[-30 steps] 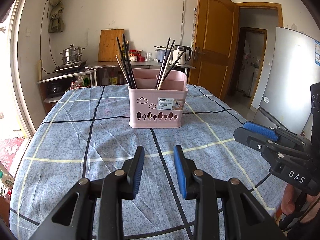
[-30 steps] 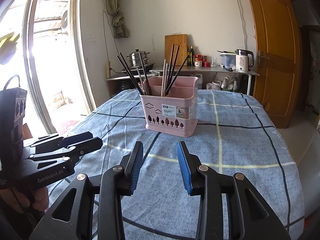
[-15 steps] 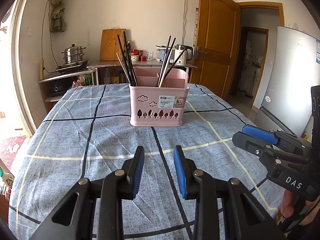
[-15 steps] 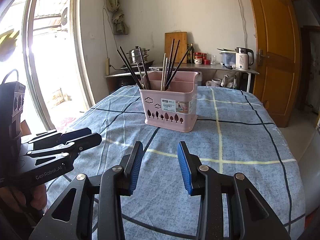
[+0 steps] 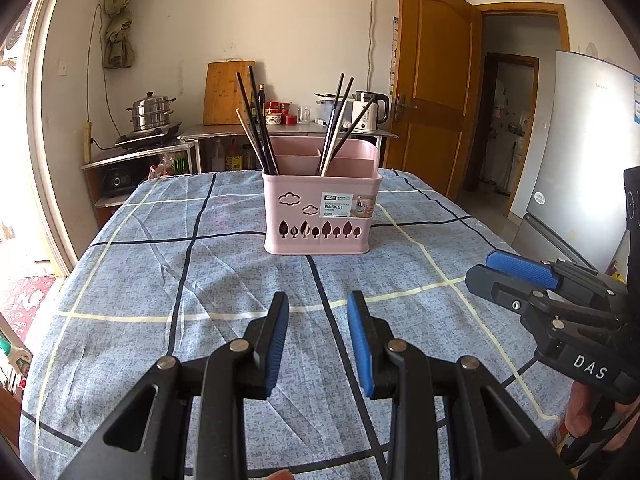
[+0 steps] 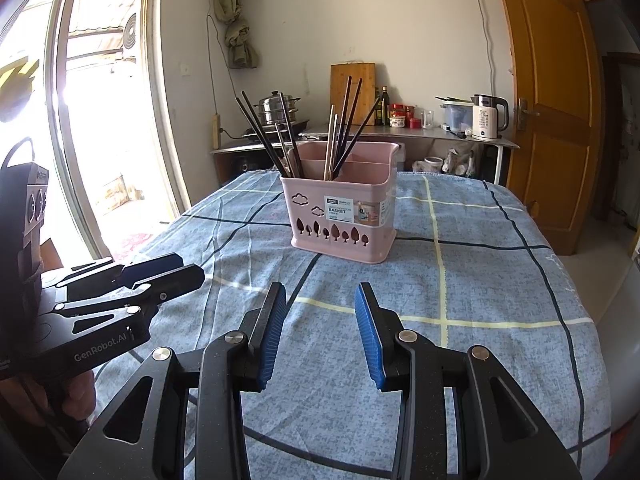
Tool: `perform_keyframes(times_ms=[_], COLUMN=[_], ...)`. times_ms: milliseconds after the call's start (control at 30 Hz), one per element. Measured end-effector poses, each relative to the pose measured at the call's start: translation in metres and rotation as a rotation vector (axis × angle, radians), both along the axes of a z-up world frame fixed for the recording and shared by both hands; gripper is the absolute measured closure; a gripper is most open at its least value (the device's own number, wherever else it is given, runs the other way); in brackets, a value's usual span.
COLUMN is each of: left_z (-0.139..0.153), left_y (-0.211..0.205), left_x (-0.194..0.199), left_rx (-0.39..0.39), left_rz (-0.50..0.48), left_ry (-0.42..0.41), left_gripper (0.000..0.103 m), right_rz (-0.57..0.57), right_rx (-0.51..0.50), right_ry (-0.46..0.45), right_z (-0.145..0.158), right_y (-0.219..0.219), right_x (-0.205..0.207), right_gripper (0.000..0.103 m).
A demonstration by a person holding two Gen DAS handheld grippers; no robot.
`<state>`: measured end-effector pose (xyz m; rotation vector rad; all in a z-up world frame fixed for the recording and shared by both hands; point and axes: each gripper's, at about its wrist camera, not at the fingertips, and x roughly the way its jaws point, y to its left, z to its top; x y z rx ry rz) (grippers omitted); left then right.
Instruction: Organize utensils
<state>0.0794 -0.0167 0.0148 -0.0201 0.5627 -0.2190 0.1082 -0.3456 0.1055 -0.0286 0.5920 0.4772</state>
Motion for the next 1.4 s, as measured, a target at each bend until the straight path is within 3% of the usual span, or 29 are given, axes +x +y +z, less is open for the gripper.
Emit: perform_keyframes(times_ms=[1200, 1400], left_z=[-0.0006, -0.0009], left_y=[-0.003, -0.0011], left_x=[-0.0054, -0.006], left_rx=[0.009, -0.017], left_rz=[0.018, 0.01], left_ry=[-0.026, -0.026], left_gripper=[0.071, 0.071], right_rz=[-0.003, -0.004], right_rx=[-0.005, -0.005], right_ry=[-0.001, -0.003], right_z=[0.0017, 0.003], right_y=[-0.001, -0.0007], right_x=[-0.0018, -0.0021], right_gripper=[0.066, 0.066])
